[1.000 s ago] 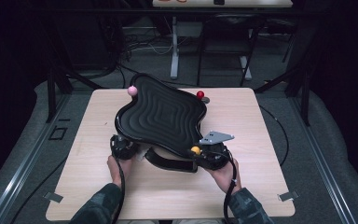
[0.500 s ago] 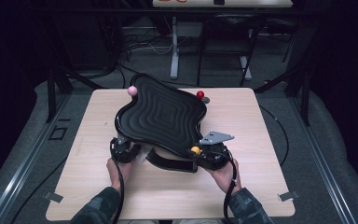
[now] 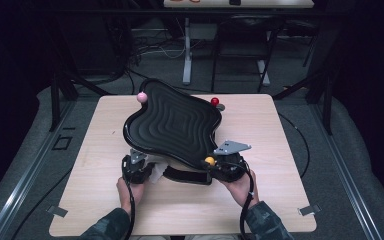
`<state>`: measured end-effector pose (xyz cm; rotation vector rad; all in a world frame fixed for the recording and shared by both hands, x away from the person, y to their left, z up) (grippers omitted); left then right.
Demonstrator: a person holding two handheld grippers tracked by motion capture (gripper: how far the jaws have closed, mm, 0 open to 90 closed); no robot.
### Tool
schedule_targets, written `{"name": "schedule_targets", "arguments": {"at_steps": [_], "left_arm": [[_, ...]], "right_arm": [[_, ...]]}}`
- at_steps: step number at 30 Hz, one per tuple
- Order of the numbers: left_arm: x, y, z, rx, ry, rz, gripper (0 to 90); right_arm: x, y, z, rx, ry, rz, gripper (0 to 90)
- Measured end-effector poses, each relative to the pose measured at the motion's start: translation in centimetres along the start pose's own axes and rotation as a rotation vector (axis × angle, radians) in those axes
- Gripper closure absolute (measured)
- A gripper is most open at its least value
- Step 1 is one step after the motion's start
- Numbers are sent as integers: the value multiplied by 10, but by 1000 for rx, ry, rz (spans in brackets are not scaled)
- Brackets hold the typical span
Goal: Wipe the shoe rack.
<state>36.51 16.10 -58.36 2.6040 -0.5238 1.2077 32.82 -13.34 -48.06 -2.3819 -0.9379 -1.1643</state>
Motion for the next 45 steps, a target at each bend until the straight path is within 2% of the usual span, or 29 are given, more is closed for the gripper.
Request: {"name": "schedule_targets", "arguments": {"at_steps": [4, 9, 18, 22, 32, 38, 41, 44, 45], "left_arm": [[-1, 5, -1, 2, -1, 15, 850], [-1, 16, -4, -22, 3, 32, 850], [-4, 53, -1, -85, 23, 70, 850], [-6, 67, 2, -96, 45, 83, 850], [-5, 99, 7, -147, 51, 120, 849], [-4, 117, 12, -216, 53, 136, 849], [-3, 121, 13, -250, 49, 142, 848], [-3, 122, 12, -263, 44, 142, 849], [-2, 120, 11, -259, 40, 156, 849]], "right_arm": [[0, 0, 0, 0, 0, 0, 597], [0, 0, 0, -2, 0, 0, 597], [0, 0, 0, -2, 0, 0, 597], [0, 0, 0, -1, 1, 0, 597], [0, 0, 0, -1, 1, 0, 597], [0, 0, 0, -2, 1, -1, 597], [0, 0, 0, -2, 1, 0, 597], [0, 0, 0, -3, 1, 0, 597], [0, 0, 0, -3, 1, 0, 597]]}}
Point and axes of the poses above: each handheld gripper's, and its own axes: z roughly forward along the jaws, x roughly out of its top, y roughly to its right, the point moved 1 cm from there along z, roughly forward along the jaws, and after that the axes turned 2 degrees about -y, right-handed, at the moved point
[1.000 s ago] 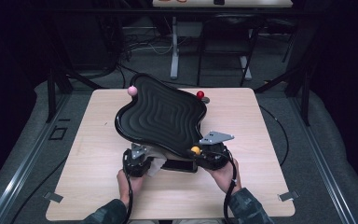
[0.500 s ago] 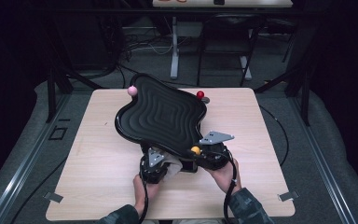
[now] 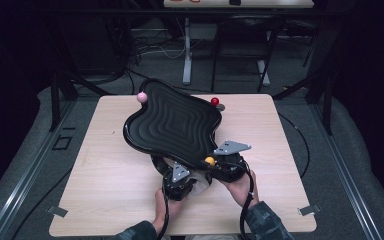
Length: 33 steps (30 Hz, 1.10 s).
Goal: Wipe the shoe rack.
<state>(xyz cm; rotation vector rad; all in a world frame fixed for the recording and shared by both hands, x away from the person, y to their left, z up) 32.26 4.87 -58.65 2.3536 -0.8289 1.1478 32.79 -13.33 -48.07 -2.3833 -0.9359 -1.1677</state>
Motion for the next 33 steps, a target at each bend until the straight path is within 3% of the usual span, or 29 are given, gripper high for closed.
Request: {"name": "schedule_targets", "arguments": {"at_steps": [7, 14, 23, 33], "left_arm": [[-3, -26, -16, 50, -10, -17, 849], [-8, -59, -35, 117, -13, -82, 848], [-15, -99, -68, 197, 19, -146, 847], [-16, -124, -94, 238, 72, -202, 845]], "right_arm": [[0, 0, 0, -2, 1, -3, 597], [0, 0, -1, -6, -1, -4, 596], [-1, 6, -5, -11, -19, 4, 597], [-6, 16, -12, -22, -19, 24, 597]]}}
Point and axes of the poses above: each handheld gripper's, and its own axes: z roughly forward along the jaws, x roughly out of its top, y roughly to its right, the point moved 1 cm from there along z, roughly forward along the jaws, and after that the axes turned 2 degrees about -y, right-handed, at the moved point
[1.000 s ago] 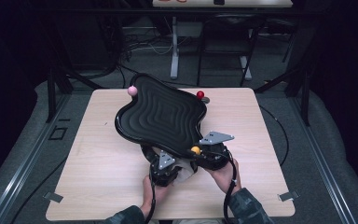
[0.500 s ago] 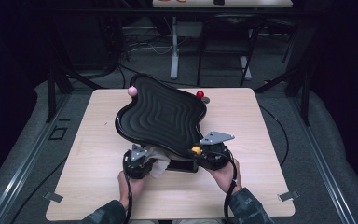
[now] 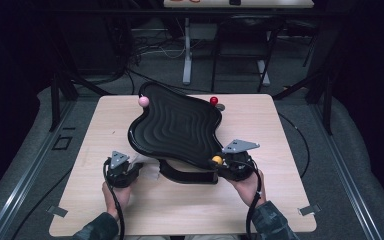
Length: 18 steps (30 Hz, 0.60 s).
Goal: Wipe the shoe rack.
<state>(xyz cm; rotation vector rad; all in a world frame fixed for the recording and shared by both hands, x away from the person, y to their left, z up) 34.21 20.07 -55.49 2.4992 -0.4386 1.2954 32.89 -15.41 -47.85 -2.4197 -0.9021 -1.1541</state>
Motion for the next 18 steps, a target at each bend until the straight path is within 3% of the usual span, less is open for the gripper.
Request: {"name": "schedule_targets", "arguments": {"at_steps": [7, 18], "left_arm": [[4, -7, -4, 18, 15, 1, 844], [3, -7, 1, 22, -10, 4, 842]], "right_arm": [[-4, 5, -4, -14, 4, 16, 597], [-10, 10, -9, -99, 28, 50, 590]]}}
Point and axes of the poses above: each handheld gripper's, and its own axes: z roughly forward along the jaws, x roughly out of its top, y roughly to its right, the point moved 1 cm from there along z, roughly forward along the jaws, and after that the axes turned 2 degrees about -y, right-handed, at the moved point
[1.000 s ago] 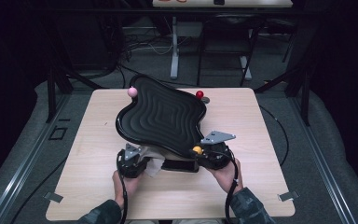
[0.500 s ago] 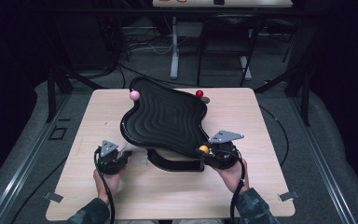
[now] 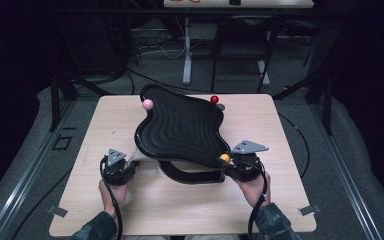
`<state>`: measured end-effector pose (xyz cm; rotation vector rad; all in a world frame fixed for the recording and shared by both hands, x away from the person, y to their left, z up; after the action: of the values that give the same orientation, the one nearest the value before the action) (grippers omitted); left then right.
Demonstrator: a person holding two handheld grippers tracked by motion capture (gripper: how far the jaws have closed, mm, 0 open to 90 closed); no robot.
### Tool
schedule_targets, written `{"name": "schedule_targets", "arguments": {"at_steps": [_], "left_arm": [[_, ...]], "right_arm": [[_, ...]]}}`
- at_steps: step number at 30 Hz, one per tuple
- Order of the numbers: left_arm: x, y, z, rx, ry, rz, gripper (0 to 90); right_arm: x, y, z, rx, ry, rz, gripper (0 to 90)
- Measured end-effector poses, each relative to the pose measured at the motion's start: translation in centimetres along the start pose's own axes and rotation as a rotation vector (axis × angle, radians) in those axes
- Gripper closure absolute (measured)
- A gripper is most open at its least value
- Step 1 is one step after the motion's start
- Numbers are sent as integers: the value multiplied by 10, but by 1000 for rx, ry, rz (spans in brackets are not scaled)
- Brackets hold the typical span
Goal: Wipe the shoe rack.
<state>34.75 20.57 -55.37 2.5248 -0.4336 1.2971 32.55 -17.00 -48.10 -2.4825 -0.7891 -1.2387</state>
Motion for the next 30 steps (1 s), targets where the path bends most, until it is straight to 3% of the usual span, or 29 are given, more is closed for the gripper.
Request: {"name": "schedule_targets", "arguments": {"at_steps": [3, 8, 9, 10, 11, 12, 16, 30], "left_arm": [[1, 1, 0, -1, 5, -3, 841], [2, 0, 1, -3, 3, -10, 840], [2, -1, 1, -3, 1, -11, 840], [2, -1, 1, -3, 2, -12, 840], [2, -1, 1, -4, 3, -12, 840], [2, -1, 1, -4, 3, -13, 840], [3, -2, -1, -4, 5, -20, 839], [6, -10, -7, 6, 28, -50, 838]], "right_arm": [[-1, -2, 3, -55, 18, 18, 545], [-1, 2, 12, -84, 12, 75, 417], [-1, 3, 14, -62, 17, 83, 398], [-1, 3, 14, -106, 4, 85, 394], [-1, 4, 16, -40, 20, 90, 404], [-1, 3, 16, -71, 10, 91, 428], [0, -1, 16, -43, 20, 61, 591], [1, 9, 18, 59, 26, -12, 600]]}}
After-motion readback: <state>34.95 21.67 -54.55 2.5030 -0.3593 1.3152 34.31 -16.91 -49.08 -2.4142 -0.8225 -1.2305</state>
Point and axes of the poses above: each handheld gripper's, and its own axes: z roughly forward along the jaws, x roughly out of its top, y roughly to its right, the point moved 1 cm from there along z, roughly forward along the jaws, and after that the axes turned 2 degrees about -y, right-handed, at the moved point
